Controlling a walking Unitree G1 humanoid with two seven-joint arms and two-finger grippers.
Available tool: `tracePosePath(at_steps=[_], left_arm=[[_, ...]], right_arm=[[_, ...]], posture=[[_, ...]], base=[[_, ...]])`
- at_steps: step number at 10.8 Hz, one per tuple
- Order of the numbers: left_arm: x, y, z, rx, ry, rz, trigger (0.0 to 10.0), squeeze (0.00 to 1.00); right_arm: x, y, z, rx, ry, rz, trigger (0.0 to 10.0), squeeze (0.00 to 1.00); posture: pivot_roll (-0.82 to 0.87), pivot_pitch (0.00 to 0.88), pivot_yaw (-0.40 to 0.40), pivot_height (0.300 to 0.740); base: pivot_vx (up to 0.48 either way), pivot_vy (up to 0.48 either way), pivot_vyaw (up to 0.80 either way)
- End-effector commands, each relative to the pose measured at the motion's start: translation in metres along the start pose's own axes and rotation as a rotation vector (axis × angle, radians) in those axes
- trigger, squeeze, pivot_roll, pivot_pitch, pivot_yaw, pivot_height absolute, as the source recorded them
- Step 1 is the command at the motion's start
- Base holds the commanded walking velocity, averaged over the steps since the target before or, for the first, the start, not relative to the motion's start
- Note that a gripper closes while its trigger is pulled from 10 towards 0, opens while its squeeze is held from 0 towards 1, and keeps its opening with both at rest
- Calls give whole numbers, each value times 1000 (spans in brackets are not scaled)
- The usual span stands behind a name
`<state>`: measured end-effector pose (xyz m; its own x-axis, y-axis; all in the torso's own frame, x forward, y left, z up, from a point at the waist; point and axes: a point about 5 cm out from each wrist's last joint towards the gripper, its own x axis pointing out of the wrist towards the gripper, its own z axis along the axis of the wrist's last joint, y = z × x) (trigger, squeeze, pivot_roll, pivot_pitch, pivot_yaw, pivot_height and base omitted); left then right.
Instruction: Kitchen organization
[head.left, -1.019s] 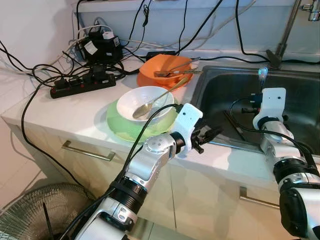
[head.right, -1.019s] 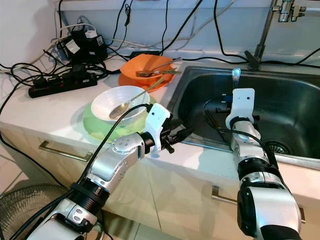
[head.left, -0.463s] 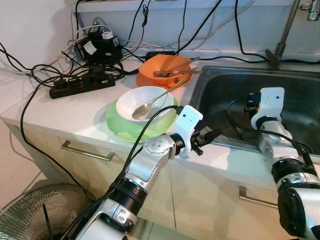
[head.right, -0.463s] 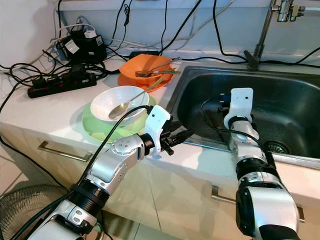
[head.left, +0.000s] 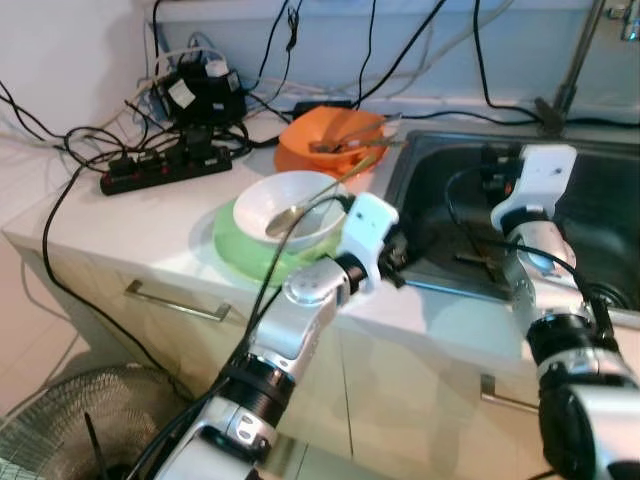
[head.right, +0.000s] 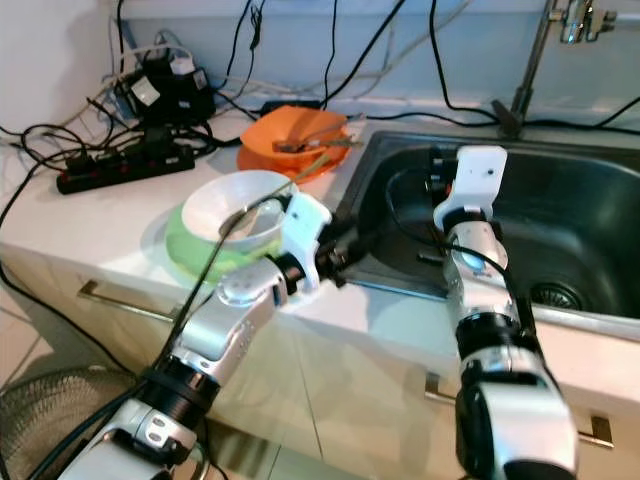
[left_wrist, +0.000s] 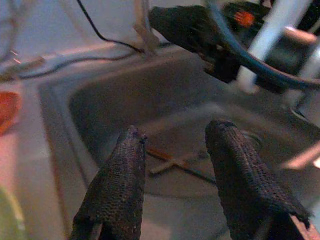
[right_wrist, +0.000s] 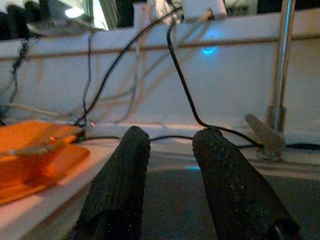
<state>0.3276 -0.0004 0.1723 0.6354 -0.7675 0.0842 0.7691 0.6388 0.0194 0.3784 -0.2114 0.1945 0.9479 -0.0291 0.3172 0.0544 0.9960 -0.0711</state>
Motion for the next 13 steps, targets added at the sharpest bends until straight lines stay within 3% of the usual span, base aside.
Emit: tracePosePath(at_steps=[1, 2, 4, 7, 13], left_arm=[[-2, 8, 12, 29, -66, 47, 10000, 0], [-5, 13, 17, 43, -121, 93, 10000, 0], [-12, 22, 20, 56, -172, 169, 10000, 0], [-25, 39, 16, 55, -183, 284, 10000, 0], [-42, 54, 5, 52, -135, 367, 10000, 0]], right_arm=[[-4, 9, 8, 33, -65, 23, 10000, 0], [-12, 15, 19, 58, -137, 20, 10000, 0], [-25, 26, 27, 67, -181, 41, 10000, 0], [-53, 45, 17, 122, -103, 54, 10000, 0], [-52, 50, 22, 130, -69, 58, 10000, 0]], posture=[[50, 0, 134, 740], [50, 0, 134, 740], [34, 0, 141, 740], [29, 0, 145, 740], [39, 0, 140, 740]], base=[[0, 0, 0], [0, 0, 0], [0, 0, 0], [0, 0, 0], [0, 0, 0]])
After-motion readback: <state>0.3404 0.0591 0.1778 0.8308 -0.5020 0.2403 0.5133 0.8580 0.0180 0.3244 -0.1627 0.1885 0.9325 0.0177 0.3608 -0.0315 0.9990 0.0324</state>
